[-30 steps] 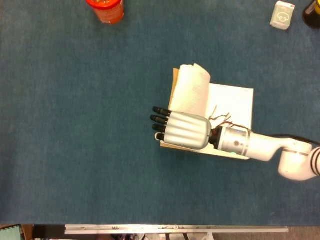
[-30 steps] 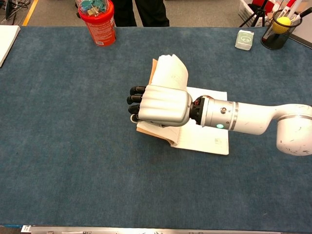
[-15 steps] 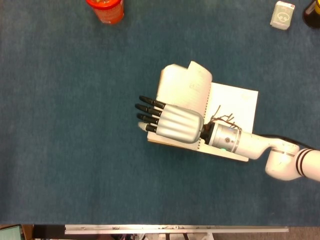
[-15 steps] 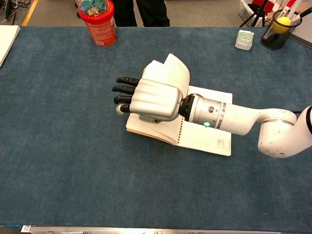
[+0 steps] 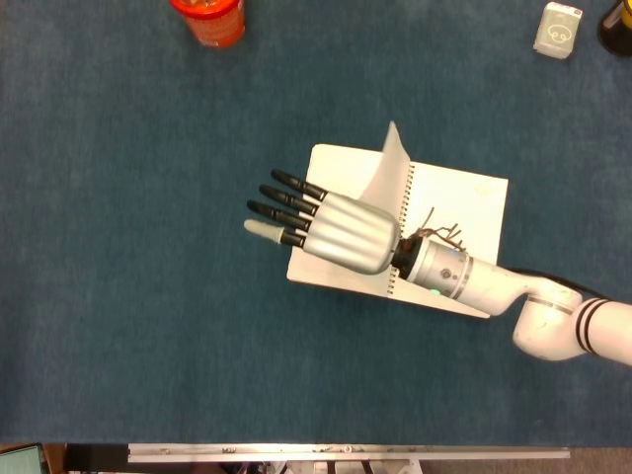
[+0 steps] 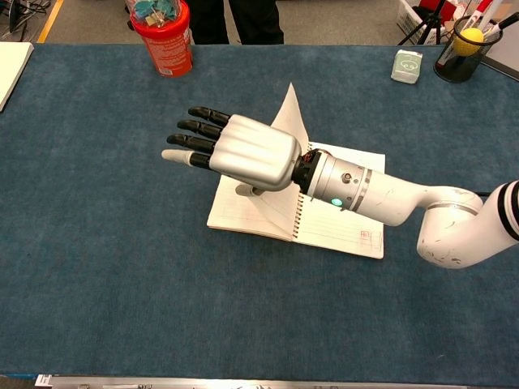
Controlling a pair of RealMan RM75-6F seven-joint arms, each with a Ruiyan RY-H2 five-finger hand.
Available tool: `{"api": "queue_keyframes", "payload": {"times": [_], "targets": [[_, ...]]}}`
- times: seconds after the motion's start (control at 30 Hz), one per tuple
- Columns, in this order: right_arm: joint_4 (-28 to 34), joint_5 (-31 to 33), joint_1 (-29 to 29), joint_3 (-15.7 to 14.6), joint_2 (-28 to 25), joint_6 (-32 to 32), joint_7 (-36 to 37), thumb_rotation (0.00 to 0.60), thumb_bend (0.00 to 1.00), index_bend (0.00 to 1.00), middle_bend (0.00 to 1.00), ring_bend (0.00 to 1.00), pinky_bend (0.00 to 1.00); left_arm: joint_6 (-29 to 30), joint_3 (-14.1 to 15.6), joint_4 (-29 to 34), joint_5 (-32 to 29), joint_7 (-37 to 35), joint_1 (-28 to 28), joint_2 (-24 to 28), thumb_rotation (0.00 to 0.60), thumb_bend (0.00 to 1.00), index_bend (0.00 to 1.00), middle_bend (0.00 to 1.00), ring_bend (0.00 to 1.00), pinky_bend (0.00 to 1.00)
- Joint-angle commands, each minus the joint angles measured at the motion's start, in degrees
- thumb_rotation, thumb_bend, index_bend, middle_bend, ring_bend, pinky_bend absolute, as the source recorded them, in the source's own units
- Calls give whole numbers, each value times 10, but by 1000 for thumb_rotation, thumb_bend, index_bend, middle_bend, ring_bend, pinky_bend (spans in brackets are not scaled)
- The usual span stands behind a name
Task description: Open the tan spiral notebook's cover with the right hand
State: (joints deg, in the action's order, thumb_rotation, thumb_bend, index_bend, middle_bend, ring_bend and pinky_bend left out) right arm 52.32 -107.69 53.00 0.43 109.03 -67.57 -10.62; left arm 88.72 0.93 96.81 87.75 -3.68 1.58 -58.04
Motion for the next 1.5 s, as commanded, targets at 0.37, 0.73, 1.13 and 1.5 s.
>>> {"api": "queue_keyframes", "payload": {"times": [0.37, 0.73, 1.13, 1.5], "targets": [[112, 29, -42, -13, -107, -17, -28, 600, 124, 43, 82, 0, 37, -7, -1, 4, 3, 9, -5, -4, 600, 509, 307, 276, 159, 166], [200, 52, -98, -47, -221, -28, -28, 600, 124, 42, 98, 0, 38, -12, -3, -2, -2, 4, -8, -5, 600, 509, 306, 276, 159, 166], [307, 51, -188, -75, -348, -118, -23, 600, 126, 42, 142, 30, 81, -20, -8, -8, -4, 1, -17, -10, 600, 509, 307, 276, 159, 166], [309, 57, -258, -90, -388, -156, 1, 600, 131, 113, 218, 117, 190, -25, -7, -11, -3, -1, -20, -14, 600, 510, 307, 276, 159, 166]]}}
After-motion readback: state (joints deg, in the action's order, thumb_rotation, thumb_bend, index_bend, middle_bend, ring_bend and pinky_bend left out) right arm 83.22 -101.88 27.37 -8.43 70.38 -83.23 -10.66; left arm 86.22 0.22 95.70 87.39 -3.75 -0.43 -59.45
